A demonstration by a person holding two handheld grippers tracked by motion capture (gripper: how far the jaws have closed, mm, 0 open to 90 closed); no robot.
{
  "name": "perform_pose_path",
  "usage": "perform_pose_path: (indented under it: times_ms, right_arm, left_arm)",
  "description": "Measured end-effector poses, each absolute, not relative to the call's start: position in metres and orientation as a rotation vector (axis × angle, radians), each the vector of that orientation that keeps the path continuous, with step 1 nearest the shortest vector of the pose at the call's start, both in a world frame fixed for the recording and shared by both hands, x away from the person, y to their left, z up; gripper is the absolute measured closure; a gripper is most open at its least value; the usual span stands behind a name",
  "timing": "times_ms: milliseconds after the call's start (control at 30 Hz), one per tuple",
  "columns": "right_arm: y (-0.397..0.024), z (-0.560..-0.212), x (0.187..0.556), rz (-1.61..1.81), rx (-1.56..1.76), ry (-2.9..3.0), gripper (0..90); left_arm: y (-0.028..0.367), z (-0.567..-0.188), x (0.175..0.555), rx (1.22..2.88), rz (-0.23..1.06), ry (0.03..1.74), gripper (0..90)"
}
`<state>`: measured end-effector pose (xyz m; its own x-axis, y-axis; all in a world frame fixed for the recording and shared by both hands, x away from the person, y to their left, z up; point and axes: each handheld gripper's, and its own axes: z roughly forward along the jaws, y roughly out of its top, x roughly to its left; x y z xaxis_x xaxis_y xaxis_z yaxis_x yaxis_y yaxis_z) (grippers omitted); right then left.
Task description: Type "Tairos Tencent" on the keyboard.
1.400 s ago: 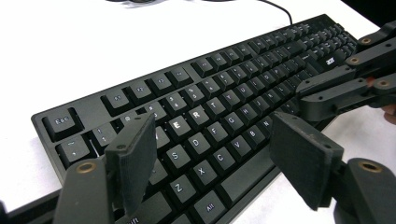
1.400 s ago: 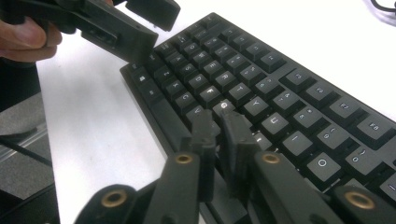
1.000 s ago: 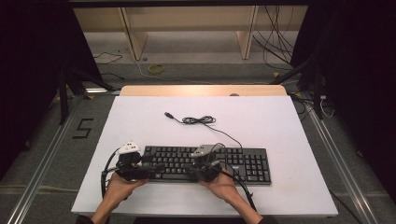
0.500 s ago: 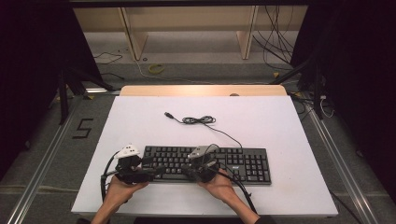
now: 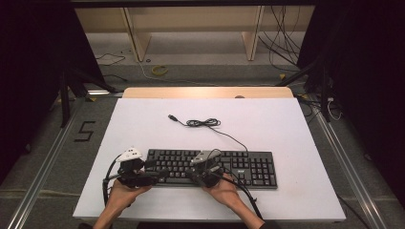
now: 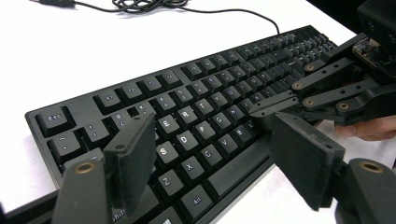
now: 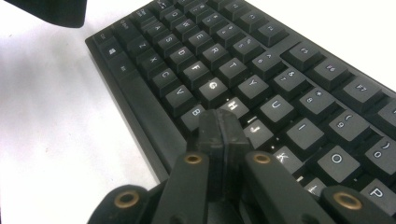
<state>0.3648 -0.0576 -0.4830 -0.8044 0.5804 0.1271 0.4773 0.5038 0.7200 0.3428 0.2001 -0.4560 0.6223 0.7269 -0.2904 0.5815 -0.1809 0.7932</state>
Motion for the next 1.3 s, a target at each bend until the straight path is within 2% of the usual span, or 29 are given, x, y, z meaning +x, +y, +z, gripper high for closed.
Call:
perform_pose_path:
  times_ms: [100, 300, 433, 600, 800, 1033, 1300]
  right_arm:
    - [-0.059, -0.482, 0.365, 1.203, 0.954, 2.608, 90.0]
    - [-0.071, -0.472, 0.366, 1.301, 0.974, 2.571, 82.6]
    - [-0.079, -0.468, 0.364, 1.33, 0.981, 2.564, 75.1]
    - [-0.088, -0.464, 0.362, 1.351, 1.002, 2.549, 61.1]
    - [-0.101, -0.458, 0.361, 1.384, 1.026, 2.509, 51.7]
    - [-0.119, -0.452, 0.357, 1.43, 1.042, 2.451, 45.2]
    - [-0.138, -0.448, 0.352, 1.453, 1.048, 2.402, 39.9]
  left_arm:
    - [0.2, -0.456, 0.344, 1.871, 0.189, 1.046, 31.2]
    - [0.199, -0.457, 0.346, 1.871, 0.19, 1.051, 31.3]
    - [0.197, -0.456, 0.347, 1.872, 0.192, 1.046, 31.4]
    - [0.193, -0.455, 0.35, 1.877, 0.198, 1.039, 31.6]
    - [0.186, -0.456, 0.356, 1.89, 0.188, 1.047, 32.8]
    - [0.177, -0.457, 0.365, 1.912, 0.181, 1.043, 37.7]
    - [0.167, -0.46, 0.373, 1.949, 0.176, 1.041, 49.8]
